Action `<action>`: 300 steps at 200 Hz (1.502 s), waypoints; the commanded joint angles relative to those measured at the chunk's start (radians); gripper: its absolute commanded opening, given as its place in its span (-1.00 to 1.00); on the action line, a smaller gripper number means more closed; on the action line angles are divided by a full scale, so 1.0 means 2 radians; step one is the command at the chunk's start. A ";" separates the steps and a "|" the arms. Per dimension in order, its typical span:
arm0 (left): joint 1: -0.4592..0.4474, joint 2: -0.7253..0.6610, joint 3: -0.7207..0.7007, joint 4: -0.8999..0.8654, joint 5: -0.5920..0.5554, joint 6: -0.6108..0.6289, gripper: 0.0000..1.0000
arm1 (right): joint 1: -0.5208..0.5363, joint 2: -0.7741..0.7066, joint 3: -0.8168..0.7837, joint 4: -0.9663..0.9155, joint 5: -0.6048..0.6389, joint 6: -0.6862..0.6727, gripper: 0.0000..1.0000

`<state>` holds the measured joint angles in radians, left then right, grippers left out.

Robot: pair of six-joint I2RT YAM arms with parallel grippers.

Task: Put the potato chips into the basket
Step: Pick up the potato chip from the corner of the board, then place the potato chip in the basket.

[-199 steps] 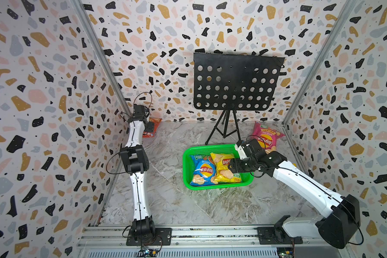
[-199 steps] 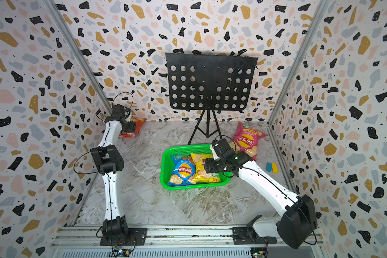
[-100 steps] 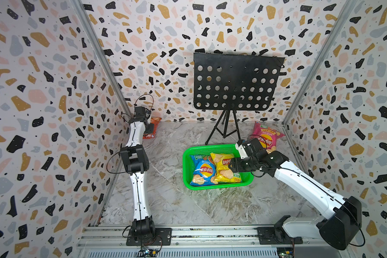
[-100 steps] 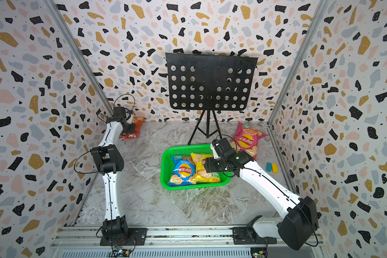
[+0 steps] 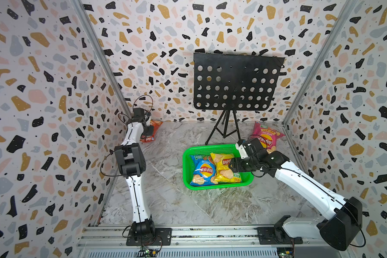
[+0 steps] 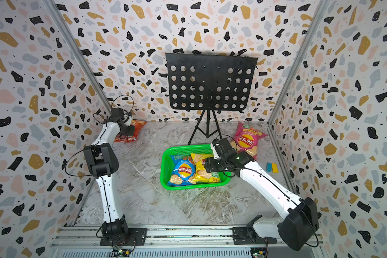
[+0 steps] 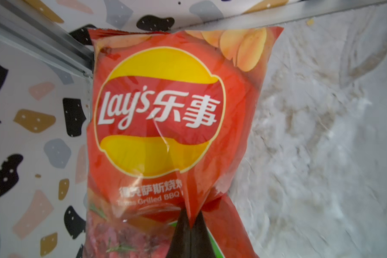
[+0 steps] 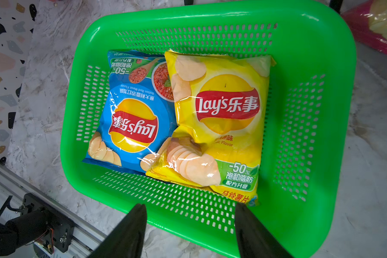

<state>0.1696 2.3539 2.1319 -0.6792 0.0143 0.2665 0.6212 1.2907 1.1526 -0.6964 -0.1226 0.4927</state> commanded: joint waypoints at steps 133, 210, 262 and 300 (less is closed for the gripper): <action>-0.069 -0.538 -0.354 -0.155 0.093 -0.101 -1.00 | 0.002 -0.041 -0.007 0.002 0.017 0.006 0.37; -0.274 -0.627 -0.395 -0.168 0.054 -0.243 -1.00 | 0.002 -0.041 -0.003 -0.008 0.039 -0.002 0.39; -0.339 -0.587 -0.408 -0.096 0.042 -0.311 -1.00 | 0.003 -0.043 0.005 -0.023 0.059 -0.009 0.40; -0.393 -0.557 -0.410 -0.040 -0.012 -0.338 -1.00 | 0.002 -0.045 0.007 -0.032 0.067 -0.011 0.40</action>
<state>-0.5667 1.2266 1.3201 -0.9092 0.0795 -0.3450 0.6220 1.2362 1.1339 -0.7208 -0.0189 0.4835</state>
